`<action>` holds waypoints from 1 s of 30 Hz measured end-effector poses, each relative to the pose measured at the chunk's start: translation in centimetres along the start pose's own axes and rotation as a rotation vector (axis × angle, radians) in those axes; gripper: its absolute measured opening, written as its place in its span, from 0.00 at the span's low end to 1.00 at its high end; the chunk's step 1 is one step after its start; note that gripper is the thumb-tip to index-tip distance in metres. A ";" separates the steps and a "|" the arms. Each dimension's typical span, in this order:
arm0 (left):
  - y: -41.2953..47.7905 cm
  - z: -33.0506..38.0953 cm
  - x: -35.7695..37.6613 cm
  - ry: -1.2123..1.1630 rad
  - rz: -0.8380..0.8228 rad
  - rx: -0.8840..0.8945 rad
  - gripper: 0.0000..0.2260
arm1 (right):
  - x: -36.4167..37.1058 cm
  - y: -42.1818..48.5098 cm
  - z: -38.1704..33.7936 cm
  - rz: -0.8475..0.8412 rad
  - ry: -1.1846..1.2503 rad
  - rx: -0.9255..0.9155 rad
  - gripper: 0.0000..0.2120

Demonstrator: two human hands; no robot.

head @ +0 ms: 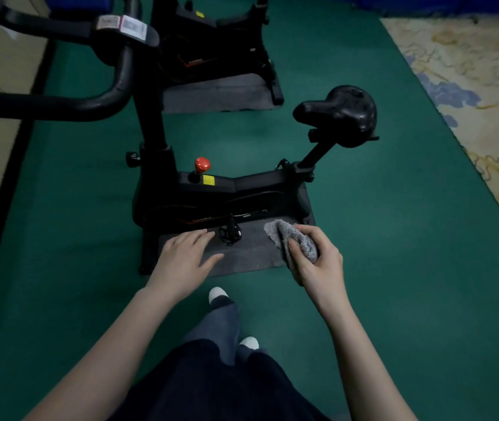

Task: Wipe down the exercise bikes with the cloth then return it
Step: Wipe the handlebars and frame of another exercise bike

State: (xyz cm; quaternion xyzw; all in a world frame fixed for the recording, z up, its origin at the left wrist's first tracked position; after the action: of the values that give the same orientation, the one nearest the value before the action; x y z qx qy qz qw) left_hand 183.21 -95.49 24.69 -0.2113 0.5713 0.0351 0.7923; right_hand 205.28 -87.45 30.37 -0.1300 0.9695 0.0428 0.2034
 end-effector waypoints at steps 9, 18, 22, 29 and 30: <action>5.4 -3.3 -2.2 -0.068 0.053 -0.127 0.27 | 4.9 8.4 -2.1 -0.163 -0.033 -0.092 0.06; 8.9 -6.6 -4.7 -0.119 0.102 -0.211 0.26 | 9.7 14.2 -3.2 -0.256 0.031 -0.077 0.05; 8.6 -8.2 -5.7 -0.161 0.121 -0.288 0.27 | 12.3 16.0 -4.6 -0.354 0.052 -0.101 0.05; 8.5 -10.4 -6.6 -0.212 0.165 -0.430 0.27 | 16.4 18.8 -7.7 -0.520 0.057 -0.228 0.07; 8.5 -10.6 -6.7 -0.226 0.175 -0.458 0.27 | 17.0 19.3 -8.0 -0.550 0.063 -0.243 0.06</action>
State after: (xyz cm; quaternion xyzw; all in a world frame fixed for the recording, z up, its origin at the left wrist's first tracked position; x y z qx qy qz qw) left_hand 168.92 -90.47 25.57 -0.3295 0.4726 0.2550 0.7765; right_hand 182.00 -73.92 31.42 -0.4123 0.8915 0.0976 0.1602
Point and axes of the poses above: each hand's wrist, its own y-axis towards the middle knuckle, its own x-axis out of the palm, z = x × y, the point moved 9 cm from there along y, towards the middle knuckle, and after that the axes turned 5 degrees about -x, right-handed, at the moved point
